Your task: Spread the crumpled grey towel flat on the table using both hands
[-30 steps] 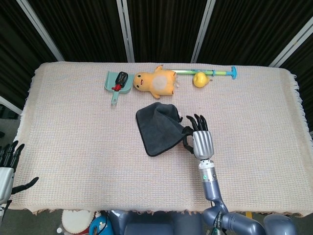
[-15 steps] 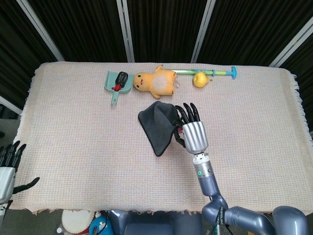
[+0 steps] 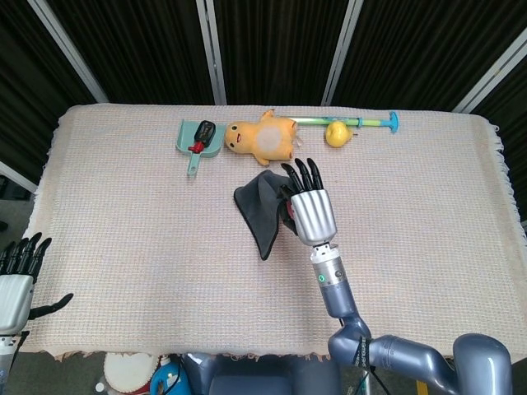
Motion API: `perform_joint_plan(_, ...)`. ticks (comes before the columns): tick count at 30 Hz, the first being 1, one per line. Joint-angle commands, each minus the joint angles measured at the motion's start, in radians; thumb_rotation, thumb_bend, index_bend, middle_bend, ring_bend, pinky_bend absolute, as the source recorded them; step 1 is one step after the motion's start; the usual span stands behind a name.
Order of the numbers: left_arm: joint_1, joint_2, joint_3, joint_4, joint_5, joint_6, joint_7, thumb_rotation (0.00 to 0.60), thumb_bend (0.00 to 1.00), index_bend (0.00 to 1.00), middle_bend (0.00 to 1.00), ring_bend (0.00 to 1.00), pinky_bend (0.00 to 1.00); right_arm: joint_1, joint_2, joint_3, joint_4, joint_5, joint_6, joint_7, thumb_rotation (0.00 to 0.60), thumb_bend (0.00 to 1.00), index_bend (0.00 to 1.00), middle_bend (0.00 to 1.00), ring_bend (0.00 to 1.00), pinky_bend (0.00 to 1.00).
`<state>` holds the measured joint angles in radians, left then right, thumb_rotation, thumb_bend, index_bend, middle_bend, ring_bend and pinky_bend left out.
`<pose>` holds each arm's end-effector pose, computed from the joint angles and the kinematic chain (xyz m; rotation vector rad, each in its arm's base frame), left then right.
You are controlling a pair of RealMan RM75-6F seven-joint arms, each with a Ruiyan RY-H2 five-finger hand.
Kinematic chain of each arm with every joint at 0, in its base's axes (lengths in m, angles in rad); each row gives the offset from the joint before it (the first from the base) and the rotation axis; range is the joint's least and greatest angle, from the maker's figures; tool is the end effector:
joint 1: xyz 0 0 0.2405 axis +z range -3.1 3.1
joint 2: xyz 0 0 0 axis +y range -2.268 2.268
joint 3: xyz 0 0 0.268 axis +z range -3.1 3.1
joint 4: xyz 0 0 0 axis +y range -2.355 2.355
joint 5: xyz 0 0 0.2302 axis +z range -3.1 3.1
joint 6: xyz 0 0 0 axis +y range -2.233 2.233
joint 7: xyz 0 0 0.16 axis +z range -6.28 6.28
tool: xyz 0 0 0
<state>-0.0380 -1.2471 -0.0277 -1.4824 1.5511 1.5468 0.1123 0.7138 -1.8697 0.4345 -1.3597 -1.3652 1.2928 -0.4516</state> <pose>-0.3427 0.1795 0.1168 -1.4114 -0.7968 -0.8338 -0.0571 -0.3758 -0.0304 1.4653 -0.7028 1.3735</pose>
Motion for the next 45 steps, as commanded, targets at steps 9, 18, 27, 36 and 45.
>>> perform_joint_plan(9,-0.020,-0.020,-0.010,0.008,-0.024,-0.033,0.007,0.600,0.01,0.00,0.00,0.00,0.00,0.127,-0.051,0.091,0.045,0.061,-0.034,-0.091,0.600,0.60,0.55,0.20,0.09,0.06)
perform_joint_plan(18,-0.055,-0.055,-0.043,-0.016,-0.055,-0.068,-0.003,0.600,0.02,0.00,0.00,0.00,0.00,0.191,-0.082,0.108,0.075,0.090,-0.035,-0.128,0.600,0.60,0.55,0.20,0.09,0.06)
perform_joint_plan(27,-0.180,-0.080,-0.129,-0.110,-0.100,-0.202,-0.068,0.600,0.03,0.00,0.00,0.00,0.00,0.188,-0.083,0.083,0.047,0.104,0.003,-0.159,0.600,0.60,0.55,0.20,0.09,0.06)
perform_joint_plan(36,-0.287,-0.197,-0.199,-0.123,-0.164,-0.273,-0.031,0.600,0.04,0.00,0.00,0.00,0.00,0.184,-0.072,0.065,-0.006,0.108,0.032,-0.193,0.600,0.60,0.55,0.20,0.09,0.06)
perform_joint_plan(45,-0.366,-0.351,-0.192,-0.105,-0.230,-0.341,0.073,0.600,0.04,0.00,0.00,0.00,0.00,0.180,-0.067,0.049,-0.046,0.119,0.052,-0.221,0.600,0.60,0.55,0.20,0.09,0.06)
